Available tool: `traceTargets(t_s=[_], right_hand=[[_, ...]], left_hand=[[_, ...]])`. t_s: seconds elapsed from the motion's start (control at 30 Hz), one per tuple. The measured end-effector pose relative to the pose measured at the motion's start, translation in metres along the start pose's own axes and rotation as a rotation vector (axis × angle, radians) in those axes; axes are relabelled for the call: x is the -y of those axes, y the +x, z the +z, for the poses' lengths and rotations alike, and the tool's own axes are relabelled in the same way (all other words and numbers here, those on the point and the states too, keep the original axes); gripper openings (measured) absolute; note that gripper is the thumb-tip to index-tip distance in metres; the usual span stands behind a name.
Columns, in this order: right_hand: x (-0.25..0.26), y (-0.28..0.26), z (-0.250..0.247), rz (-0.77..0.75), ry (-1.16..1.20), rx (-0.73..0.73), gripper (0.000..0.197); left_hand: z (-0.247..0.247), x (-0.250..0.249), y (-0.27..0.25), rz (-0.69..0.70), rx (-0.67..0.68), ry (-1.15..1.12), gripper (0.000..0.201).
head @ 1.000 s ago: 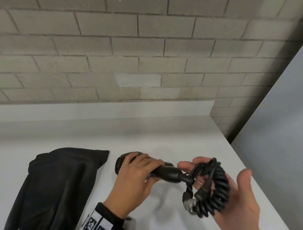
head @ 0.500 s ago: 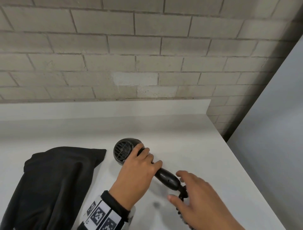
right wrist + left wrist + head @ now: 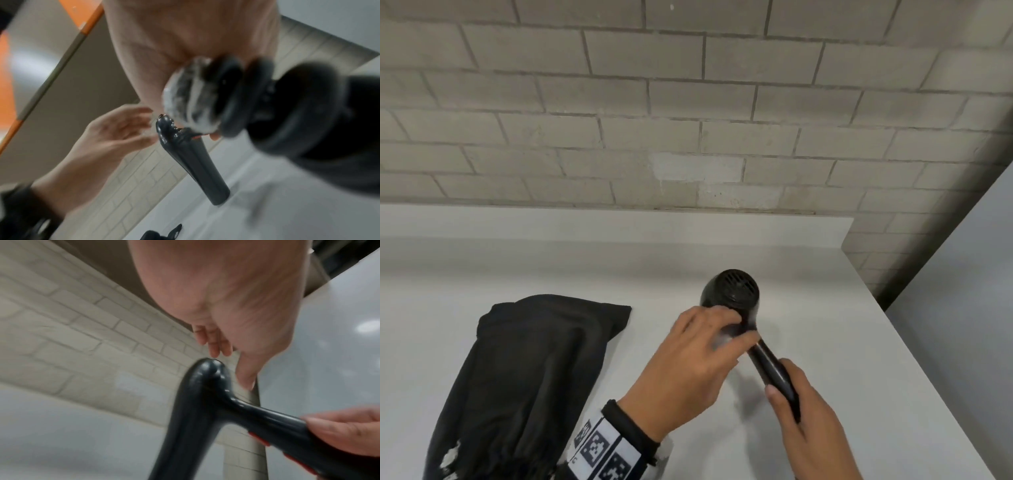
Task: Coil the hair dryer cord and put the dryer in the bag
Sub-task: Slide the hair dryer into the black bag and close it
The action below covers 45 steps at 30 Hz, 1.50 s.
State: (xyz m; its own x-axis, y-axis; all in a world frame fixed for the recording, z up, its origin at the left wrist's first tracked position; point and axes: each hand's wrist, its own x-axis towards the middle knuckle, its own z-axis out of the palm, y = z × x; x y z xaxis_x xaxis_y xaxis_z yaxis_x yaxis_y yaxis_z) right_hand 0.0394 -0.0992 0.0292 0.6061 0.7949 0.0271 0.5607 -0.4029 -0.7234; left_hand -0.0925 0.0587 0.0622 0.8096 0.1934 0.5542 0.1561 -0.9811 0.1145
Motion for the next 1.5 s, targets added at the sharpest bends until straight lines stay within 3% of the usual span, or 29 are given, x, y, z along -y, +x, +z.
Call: traceTargets(t_s=[0.1,0.17,0.27,0.43,0.5,0.57,0.63,0.73,0.8,0.93,1.0,1.1,1.2,1.33,1.43,1.5], right_hand=[[-0.004,-0.005,-0.007,0.117,0.239,-0.04,0.025],[-0.007,-0.007,-0.012,0.192,0.401,-0.064,0.022],[-0.012,-0.008,-0.021,0.25,0.576,-0.044,0.02],[-0.022,-0.008,-0.032,0.336,0.712,-0.011,0.024],[-0.028,-0.009,-0.032,0.363,0.737,-0.004,0.026],[-0.033,-0.01,-0.031,0.383,0.761,-0.018,0.029],[-0.035,-0.012,-0.03,0.396,0.811,-0.036,0.032],[-0.038,-0.016,-0.029,0.402,0.902,-0.053,0.038],[-0.041,-0.019,-0.027,0.4,0.952,-0.058,0.042],[-0.043,-0.024,-0.023,0.417,1.004,-0.095,0.043],[-0.043,-0.025,-0.023,0.419,0.997,-0.097,0.044],[-0.042,-0.028,-0.022,0.417,0.995,-0.101,0.047],[-0.04,-0.032,-0.02,0.391,1.018,-0.078,0.069],[-0.038,-0.034,-0.018,0.375,1.029,-0.056,0.075],[-0.034,-0.036,-0.018,0.354,1.028,-0.039,0.085],[-0.032,-0.039,-0.019,0.349,1.033,-0.028,0.086]], left_hand=[[-0.011,0.018,-0.037,-0.295,-0.064,-0.193,0.033],[-0.019,0.035,-0.066,-0.498,0.041,-0.267,0.027],[-0.04,0.056,-0.107,-0.621,0.242,-0.294,0.026],[-0.078,0.089,-0.161,-0.806,0.624,-0.244,0.059],[-0.083,0.1,-0.179,-0.793,0.713,-0.187,0.073],[-0.083,0.109,-0.195,-0.774,0.828,-0.103,0.102],[-0.076,0.115,-0.212,-0.713,0.781,0.02,0.112],[-0.075,0.109,-0.219,-0.79,0.797,0.107,0.119],[-0.08,0.104,-0.22,-0.9,0.756,0.066,0.111],[-0.074,0.109,-0.219,-0.814,0.673,-0.086,0.107],[-0.065,0.107,-0.212,-0.807,0.644,-0.149,0.093],[-0.052,0.096,-0.193,-0.804,0.601,-0.191,0.057],[-0.035,0.085,-0.167,-0.802,0.591,-0.219,0.05],[-0.009,0.07,-0.132,-0.764,0.561,-0.294,0.07],[0.011,0.062,-0.109,-0.749,0.606,-0.353,0.098],[0.021,0.057,-0.096,-0.733,0.632,-0.371,0.106]])
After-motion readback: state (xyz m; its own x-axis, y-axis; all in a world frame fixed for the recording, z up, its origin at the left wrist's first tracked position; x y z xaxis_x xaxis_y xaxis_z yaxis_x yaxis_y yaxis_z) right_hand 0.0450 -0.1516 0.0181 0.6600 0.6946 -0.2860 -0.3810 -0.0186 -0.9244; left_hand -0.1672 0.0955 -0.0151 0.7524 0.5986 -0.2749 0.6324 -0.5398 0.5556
